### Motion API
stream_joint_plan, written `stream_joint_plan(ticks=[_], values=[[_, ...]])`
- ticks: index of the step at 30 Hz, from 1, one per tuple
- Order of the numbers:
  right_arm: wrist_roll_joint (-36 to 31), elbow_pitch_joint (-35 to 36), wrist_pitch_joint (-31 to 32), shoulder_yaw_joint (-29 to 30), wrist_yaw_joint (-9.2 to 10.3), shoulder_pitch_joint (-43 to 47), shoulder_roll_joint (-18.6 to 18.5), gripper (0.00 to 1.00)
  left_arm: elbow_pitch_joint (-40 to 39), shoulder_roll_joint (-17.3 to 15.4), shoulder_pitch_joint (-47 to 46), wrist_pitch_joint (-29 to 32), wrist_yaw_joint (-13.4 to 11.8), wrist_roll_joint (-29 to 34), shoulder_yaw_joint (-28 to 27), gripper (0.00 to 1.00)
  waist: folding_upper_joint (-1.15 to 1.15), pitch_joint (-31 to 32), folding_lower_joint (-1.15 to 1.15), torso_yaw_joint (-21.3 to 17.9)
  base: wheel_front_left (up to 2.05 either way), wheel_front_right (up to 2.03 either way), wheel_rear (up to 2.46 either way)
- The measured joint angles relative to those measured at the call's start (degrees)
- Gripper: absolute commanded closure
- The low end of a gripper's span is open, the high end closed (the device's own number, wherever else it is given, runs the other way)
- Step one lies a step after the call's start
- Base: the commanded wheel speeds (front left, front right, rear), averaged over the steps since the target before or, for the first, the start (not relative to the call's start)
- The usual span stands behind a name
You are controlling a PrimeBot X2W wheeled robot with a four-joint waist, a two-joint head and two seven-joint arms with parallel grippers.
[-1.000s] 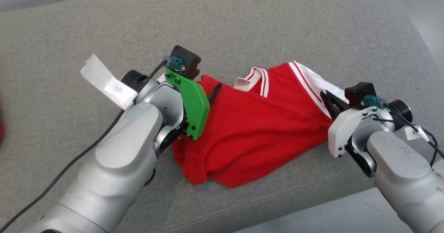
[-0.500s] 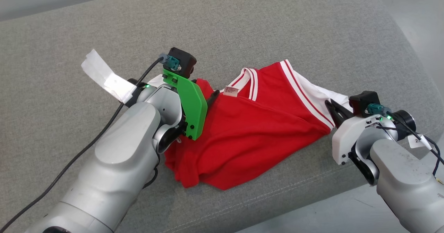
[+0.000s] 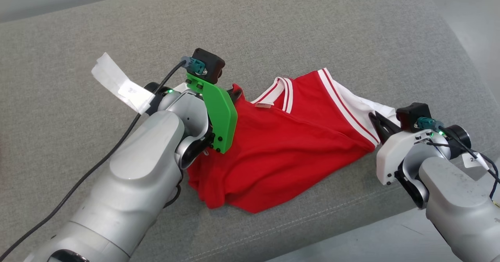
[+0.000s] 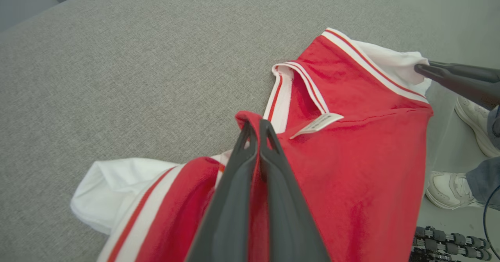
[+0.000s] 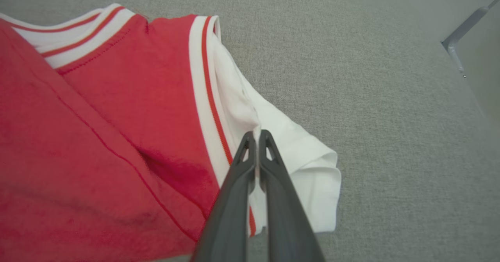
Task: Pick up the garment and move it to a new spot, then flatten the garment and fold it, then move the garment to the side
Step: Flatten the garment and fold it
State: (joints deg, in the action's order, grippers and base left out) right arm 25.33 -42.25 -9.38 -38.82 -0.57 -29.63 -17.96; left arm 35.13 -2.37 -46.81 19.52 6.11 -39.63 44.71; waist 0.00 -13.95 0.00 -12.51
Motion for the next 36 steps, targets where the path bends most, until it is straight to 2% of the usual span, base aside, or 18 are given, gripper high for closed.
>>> stream_joint_plan(ticks=[9,13,15,20,29,33,36], values=[[3.11,-0.60,-1.82,4.10,1.25,1.79,-1.70,1.00,-5.77,0.13,-1.19,-8.68,0.20,0.32,1.25,1.00,0.00,-0.02,0.00,2.13,0.00,0.00,0.00],[7.94,0.09,-2.56,8.36,1.11,3.85,-2.05,1.00,-13.06,0.23,2.31,-11.72,0.51,-6.01,1.64,1.00,0.00,0.52,0.00,3.73,0.00,0.00,0.00],[12.06,1.38,-2.89,11.44,-0.12,5.57,-2.02,1.00,-15.79,0.23,7.58,-12.69,0.51,-9.60,2.10,1.00,0.00,0.94,0.00,5.16,0.00,0.00,0.00],[17.24,4.32,-3.26,14.88,-2.96,7.09,-2.09,1.00,-17.53,0.10,11.90,-14.18,0.51,-9.59,1.85,1.00,0.00,1.85,0.00,7.72,0.00,0.00,0.00],[20.97,6.77,-3.16,18.82,-3.49,9.26,-6.06,1.00,-23.72,-0.42,22.06,-16.61,0.51,-14.28,0.27,1.00,0.00,4.84,0.00,11.02,0.00,0.00,0.00],[26.07,9.43,-1.59,21.99,-4.48,10.32,-6.64,1.00,-28.10,-3.36,24.36,-17.97,0.51,-16.10,-2.11,1.00,0.00,6.71,0.00,12.20,0.00,0.00,0.00],[31.37,11.98,1.57,23.08,-5.95,11.47,-6.66,1.00,-30.72,-5.84,24.65,-18.06,0.51,-16.10,-2.83,1.00,0.00,7.92,0.00,12.82,0.00,0.00,0.00]])
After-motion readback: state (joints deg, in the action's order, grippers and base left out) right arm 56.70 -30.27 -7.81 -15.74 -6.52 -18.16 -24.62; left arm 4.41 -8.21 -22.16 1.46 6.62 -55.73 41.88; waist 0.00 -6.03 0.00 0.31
